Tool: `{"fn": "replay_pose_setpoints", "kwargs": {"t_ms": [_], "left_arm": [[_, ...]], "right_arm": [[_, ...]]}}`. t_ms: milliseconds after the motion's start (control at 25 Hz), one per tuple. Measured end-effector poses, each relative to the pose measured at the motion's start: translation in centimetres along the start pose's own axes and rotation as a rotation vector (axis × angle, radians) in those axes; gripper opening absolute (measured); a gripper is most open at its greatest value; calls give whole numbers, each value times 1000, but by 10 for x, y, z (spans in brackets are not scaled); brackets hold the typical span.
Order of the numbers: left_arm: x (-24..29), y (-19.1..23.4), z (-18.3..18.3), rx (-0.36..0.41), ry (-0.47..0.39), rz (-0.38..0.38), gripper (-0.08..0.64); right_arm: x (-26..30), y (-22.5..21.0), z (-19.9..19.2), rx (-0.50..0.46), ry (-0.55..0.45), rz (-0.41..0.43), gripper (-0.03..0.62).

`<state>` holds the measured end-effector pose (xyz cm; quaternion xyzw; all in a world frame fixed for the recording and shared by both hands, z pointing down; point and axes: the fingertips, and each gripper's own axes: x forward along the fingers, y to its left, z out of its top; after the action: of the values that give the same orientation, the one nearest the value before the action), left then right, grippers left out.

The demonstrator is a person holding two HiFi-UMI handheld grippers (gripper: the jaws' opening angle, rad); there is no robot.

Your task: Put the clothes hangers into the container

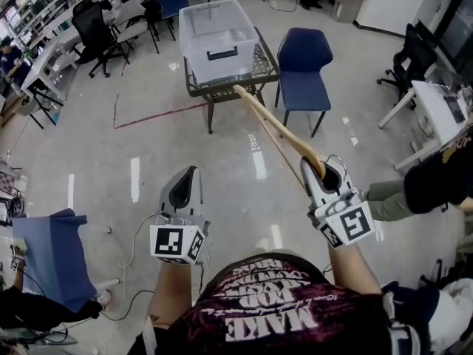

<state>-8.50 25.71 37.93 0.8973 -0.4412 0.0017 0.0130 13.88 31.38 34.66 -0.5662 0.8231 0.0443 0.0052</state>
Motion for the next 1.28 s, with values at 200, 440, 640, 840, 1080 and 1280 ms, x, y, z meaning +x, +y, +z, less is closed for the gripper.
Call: {"fn": "replay_pose_setpoints", "kwargs": {"t_ms": [200, 440, 640, 840, 1080, 1280], "left_arm": [[35, -5, 11, 12, -47, 58, 6], [52, 12, 13, 4, -22, 86, 6], [68, 32, 5, -13, -12, 75, 6], [101, 59, -1, 14, -3, 23, 6], [156, 96, 1, 39, -16, 11, 6], [184, 132, -5, 21, 15, 9, 6]], "right_arm": [[14, -42, 5, -14, -21, 10, 60], [35, -60, 2, 5, -19, 17, 60], [67, -58, -9, 3, -18, 30, 60], [113, -58, -23, 19, -11, 20, 60], [172, -73, -22, 6, -22, 41, 60], [215, -81, -29, 18, -2, 32, 60]]}}
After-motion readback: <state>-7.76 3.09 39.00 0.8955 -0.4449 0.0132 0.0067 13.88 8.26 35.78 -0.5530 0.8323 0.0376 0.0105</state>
